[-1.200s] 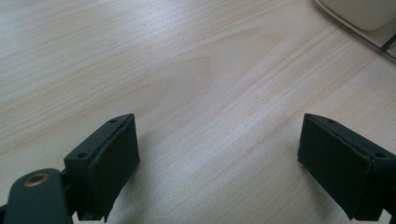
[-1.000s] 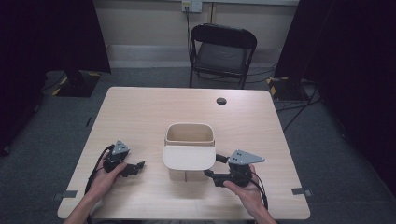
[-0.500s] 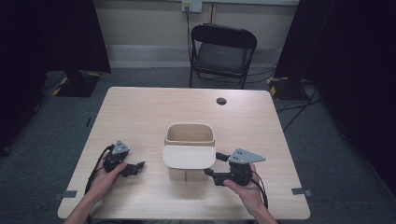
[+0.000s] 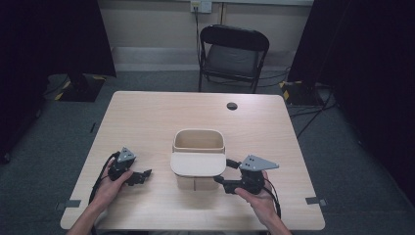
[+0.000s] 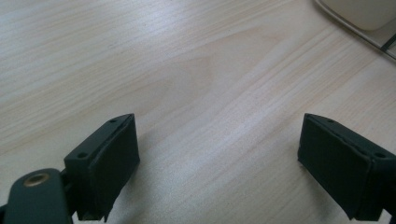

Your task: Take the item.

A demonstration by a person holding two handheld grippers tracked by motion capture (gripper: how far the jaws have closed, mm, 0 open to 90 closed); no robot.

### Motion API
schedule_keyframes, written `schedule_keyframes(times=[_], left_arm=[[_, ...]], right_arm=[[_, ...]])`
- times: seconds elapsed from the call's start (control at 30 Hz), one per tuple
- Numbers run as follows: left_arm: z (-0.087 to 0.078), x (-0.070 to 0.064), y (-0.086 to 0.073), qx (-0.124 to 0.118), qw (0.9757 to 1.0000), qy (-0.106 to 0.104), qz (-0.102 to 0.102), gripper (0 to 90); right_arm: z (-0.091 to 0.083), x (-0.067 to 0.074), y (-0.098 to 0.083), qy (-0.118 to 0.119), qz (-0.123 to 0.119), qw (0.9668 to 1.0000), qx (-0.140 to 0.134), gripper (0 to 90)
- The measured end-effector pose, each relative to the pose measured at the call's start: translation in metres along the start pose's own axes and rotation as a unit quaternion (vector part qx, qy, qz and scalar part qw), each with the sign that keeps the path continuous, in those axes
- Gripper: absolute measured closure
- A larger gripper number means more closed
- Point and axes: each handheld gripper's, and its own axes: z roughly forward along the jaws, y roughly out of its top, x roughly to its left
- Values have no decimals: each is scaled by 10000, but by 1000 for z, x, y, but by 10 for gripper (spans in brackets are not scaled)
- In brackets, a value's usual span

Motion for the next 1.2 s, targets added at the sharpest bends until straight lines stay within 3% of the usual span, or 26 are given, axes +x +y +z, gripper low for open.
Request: schedule_keyframes(times=[1.2], left_arm=[[0, 0, 0, -2, 10000, 0, -3, 118]], right_arm=[[-2, -2, 5, -107, 123, 9999, -36, 302]])
